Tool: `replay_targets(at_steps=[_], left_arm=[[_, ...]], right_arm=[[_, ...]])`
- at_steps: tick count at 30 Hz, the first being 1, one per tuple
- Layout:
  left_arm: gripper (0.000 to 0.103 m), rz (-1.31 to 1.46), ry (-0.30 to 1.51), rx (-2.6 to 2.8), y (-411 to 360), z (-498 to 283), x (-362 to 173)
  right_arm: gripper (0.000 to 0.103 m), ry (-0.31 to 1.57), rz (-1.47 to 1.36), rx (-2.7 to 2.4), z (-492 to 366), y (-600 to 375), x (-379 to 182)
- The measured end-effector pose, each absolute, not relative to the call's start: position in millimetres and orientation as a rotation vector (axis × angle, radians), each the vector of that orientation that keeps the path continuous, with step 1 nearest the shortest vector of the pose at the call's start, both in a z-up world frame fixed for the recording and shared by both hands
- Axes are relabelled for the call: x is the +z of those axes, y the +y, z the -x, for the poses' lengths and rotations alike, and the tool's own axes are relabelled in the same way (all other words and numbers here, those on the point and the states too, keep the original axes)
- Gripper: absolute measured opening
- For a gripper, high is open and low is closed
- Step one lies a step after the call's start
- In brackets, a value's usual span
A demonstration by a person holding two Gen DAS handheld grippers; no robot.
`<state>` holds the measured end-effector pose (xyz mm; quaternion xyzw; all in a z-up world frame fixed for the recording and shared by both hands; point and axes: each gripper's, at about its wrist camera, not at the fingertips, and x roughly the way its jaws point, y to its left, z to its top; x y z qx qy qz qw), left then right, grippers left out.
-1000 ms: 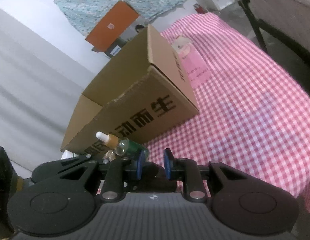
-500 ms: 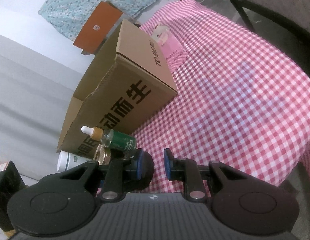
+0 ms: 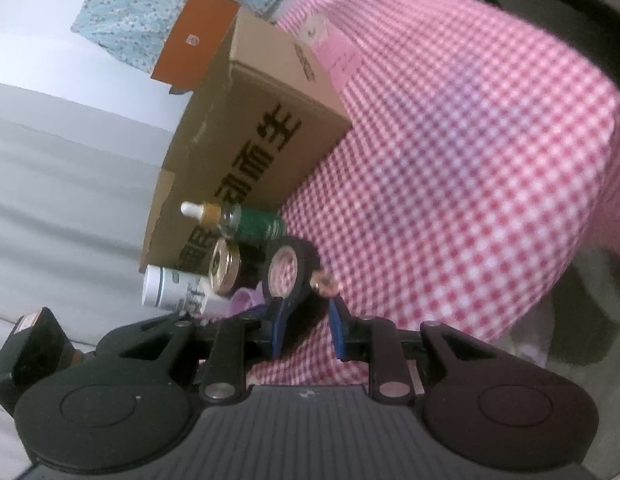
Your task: Organize rigid objects
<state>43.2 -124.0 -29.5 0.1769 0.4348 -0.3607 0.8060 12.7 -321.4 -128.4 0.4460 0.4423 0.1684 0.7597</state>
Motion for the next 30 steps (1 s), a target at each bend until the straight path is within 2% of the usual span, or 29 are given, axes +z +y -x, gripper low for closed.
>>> replay_targets(at_steps=[7,19,23,30], left_arm=[[0.02,-0.43,0.94,-0.74,-126.0,-44.5,-39.7],[0.023,-0.451,0.936,-0.762,-129.7,-52.1,-43.8],[0.026,-0.45,0.938,-0.763,-134.4,-58.8,-42.9],[0.029,-0.418,0.939,-0.74,-136.7,-66.2,-41.9]], right_arm=[[0.027,1.018,-0.996,0.364,-22.3,-304.8,-144.0],[0.03,0.998,-1.04,0.356,-44.8,-292.3,-152.3],[0.041,0.979,-1.046,0.357,-51.0,-293.2,-149.0],[0.042,0.94,-0.941,0.335,-64.0,-281.6,-136.1]])
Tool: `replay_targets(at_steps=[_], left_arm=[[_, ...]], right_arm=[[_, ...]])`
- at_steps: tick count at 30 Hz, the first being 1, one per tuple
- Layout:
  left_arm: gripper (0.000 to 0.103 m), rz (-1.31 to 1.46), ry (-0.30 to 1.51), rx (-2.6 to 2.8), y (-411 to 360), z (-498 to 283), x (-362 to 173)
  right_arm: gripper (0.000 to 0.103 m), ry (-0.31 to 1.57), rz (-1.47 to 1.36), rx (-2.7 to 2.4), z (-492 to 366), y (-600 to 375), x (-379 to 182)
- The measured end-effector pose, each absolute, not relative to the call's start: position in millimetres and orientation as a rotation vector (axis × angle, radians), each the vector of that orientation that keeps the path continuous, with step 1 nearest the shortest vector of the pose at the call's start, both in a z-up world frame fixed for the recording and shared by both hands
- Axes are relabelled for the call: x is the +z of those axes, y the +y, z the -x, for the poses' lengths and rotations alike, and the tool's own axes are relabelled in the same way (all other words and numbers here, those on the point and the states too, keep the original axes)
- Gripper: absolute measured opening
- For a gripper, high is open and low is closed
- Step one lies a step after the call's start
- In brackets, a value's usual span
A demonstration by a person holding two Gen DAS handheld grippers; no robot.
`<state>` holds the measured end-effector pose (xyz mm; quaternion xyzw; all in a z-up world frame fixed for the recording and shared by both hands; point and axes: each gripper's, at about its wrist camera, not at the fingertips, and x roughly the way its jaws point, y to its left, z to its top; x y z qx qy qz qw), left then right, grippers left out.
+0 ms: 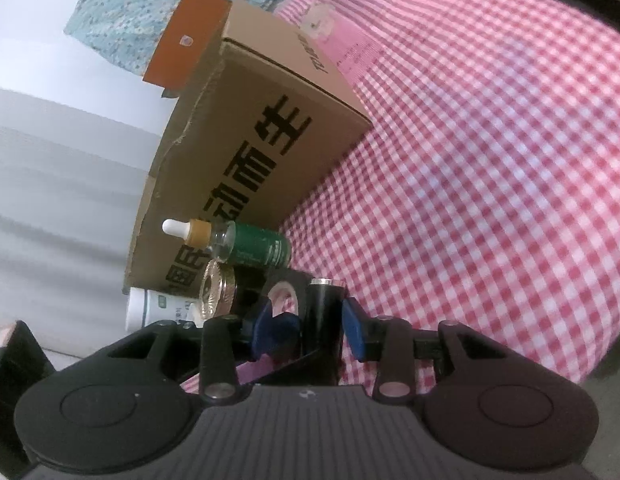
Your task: Organize rigid objects
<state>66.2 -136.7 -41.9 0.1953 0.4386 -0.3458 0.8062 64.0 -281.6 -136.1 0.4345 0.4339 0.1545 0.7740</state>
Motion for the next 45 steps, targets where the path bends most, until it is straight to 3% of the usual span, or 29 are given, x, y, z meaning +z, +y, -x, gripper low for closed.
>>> replay_targets(at_steps=[6,8,14,16,19,39,41,45], left_arm=[[0.027,-0.409,0.928,-0.73,-138.2,-62.5,-41.1],[0.025,-0.403,0.927,-0.729,-137.2,-61.2,-40.3],[0.025,-0.393,0.904,-0.709,-139.6,-62.1,-36.9],[0.017,-0.388,0.887,-0.697,-140.8,-63.7,-36.2],[0.017,-0.374,0.872,-0.69,-142.2,-64.6,-33.0],[0.025,-0.445,0.9,-0.697,-155.7,-72.6,-43.6],[0.026,-0.455,0.908,-0.694,-159.1,-74.5,-45.7],[0.025,-0.437,0.933,-0.684,-159.2,-83.9,-51.7]], right_arm=[[0.031,0.89,-0.836,0.299,-67.2,-268.8,-128.3],[0.022,0.883,-0.811,0.284,-64.9,-267.6,-127.7],[0.02,0.85,-0.788,0.29,-61.0,-269.4,-126.3],[0.019,0.833,-0.767,0.289,-60.6,-271.1,-122.1],[0.008,0.812,-0.759,0.304,-59.7,-273.8,-114.9],[0.013,0.896,-0.877,0.279,-59.4,-293.6,-124.8],[0.022,0.909,-0.877,0.287,-64.1,-291.2,-126.3],[0.023,0.911,-0.886,0.294,-71.1,-293.7,-128.3]])
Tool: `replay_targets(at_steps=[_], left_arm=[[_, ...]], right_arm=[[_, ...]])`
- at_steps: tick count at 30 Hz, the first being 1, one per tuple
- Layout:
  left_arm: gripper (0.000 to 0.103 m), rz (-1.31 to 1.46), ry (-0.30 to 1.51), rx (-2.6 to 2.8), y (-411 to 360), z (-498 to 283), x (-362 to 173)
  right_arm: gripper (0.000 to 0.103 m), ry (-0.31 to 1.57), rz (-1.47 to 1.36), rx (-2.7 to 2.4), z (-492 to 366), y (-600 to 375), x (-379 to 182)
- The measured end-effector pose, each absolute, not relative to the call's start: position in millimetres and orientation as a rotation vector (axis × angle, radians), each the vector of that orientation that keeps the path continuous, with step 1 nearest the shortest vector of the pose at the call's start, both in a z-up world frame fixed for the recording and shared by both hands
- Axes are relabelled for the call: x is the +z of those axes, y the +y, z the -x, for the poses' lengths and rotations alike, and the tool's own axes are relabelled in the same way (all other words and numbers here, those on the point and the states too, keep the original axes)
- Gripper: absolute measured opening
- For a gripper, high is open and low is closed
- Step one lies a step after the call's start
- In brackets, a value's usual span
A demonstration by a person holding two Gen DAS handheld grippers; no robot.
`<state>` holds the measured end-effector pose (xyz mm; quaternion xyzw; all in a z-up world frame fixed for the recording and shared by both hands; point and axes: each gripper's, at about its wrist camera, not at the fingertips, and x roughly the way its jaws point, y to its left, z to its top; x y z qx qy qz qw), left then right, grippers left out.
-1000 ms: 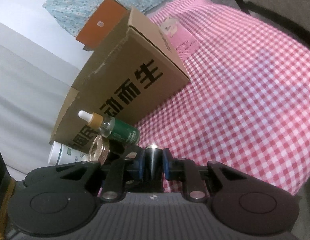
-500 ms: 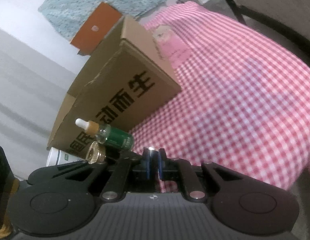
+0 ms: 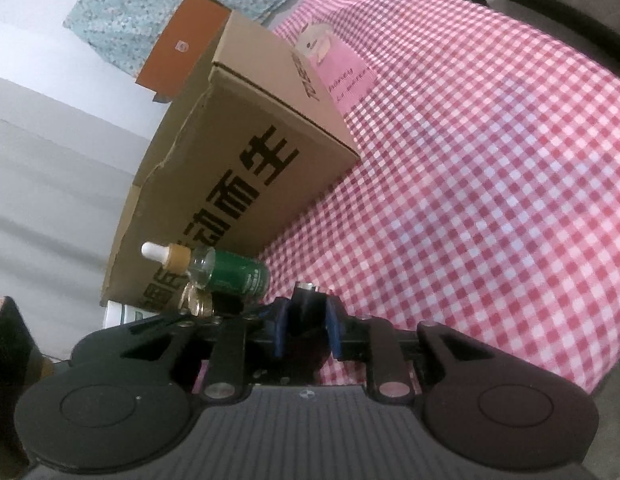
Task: Organize rigid objects
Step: 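Carry the black cylinder into the box and open the right gripper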
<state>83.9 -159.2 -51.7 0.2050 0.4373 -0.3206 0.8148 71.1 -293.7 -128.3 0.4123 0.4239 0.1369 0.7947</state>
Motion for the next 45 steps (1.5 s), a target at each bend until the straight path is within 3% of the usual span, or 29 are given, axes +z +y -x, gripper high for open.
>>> replay_targets(at_steps=[11,21,29,35,45], left_arm=[[0.023,-0.389,0.854,-0.674,-148.5,-73.2,-36.4],[0.02,-0.309,0.643,-0.609,-114.0,-54.5,36.8],[0.02,-0.277,0.541,-0.462,-78.1,-80.3,94.2],[0.02,-0.234,0.648,-0.368,-54.9,-148.0,94.5],[0.02,-0.199,0.974,-0.274,-28.6,-243.9,27.9]], right_arm=[[0.024,0.852,-0.815,0.301,-71.8,-284.4,-109.8],[0.024,0.668,-0.639,0.364,-61.9,-251.6,-22.3],[0.024,0.556,-0.49,0.519,-110.0,-206.4,48.5],[0.024,0.642,-0.449,0.608,-187.1,-174.3,57.5],[0.024,1.019,-0.452,0.625,-316.2,-131.8,-11.1]])
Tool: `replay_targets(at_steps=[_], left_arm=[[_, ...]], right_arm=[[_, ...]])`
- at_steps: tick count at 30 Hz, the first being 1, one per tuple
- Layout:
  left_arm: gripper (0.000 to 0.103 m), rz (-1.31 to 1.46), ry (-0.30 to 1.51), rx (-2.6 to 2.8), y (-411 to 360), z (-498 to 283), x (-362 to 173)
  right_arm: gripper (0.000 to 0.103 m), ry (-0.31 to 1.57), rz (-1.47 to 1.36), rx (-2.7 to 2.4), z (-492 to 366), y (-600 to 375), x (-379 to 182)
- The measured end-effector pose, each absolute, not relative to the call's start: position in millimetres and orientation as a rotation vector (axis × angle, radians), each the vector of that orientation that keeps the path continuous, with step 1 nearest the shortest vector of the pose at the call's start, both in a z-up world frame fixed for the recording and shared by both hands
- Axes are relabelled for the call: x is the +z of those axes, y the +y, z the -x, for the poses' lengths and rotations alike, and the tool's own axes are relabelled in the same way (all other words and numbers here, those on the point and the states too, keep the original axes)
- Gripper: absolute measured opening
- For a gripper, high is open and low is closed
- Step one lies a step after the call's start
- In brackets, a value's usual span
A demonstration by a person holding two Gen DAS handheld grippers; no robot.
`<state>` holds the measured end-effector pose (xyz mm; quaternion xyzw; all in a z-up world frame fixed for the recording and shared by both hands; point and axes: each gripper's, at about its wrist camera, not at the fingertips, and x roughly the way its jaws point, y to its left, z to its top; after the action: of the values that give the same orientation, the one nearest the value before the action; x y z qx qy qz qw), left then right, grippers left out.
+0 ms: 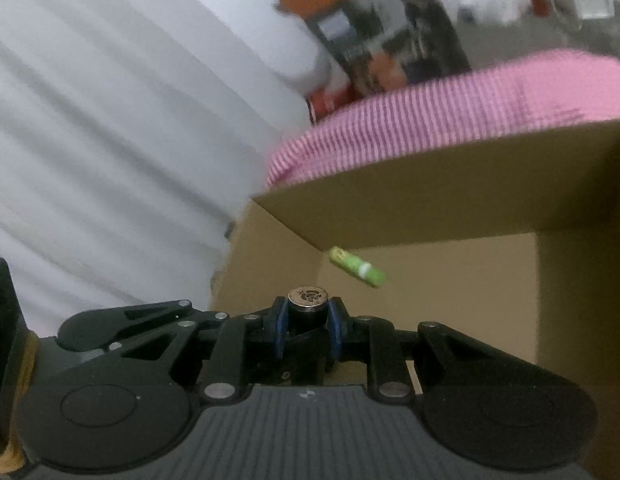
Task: Organize rigid objects
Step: 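Carry the black cylinder into the box and open the right gripper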
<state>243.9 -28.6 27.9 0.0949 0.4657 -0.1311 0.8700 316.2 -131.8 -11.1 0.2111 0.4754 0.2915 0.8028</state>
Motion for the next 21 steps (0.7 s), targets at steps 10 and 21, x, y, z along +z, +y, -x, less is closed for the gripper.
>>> replay_targets(at_steps=[10,21], left_arm=[[0.024,-0.221,1.047,-0.189,-18.4,-262.7,13.2],[0.055,-0.189,0.932,-0.226,-16.8,-246.1,49.5]], right_arm=[[0.024,1.151,-0.346,0.631,-360.7,-94.6,-39.3],[0.025,1.111,-0.357,0.666,-356.1,-104.1,-25.9]])
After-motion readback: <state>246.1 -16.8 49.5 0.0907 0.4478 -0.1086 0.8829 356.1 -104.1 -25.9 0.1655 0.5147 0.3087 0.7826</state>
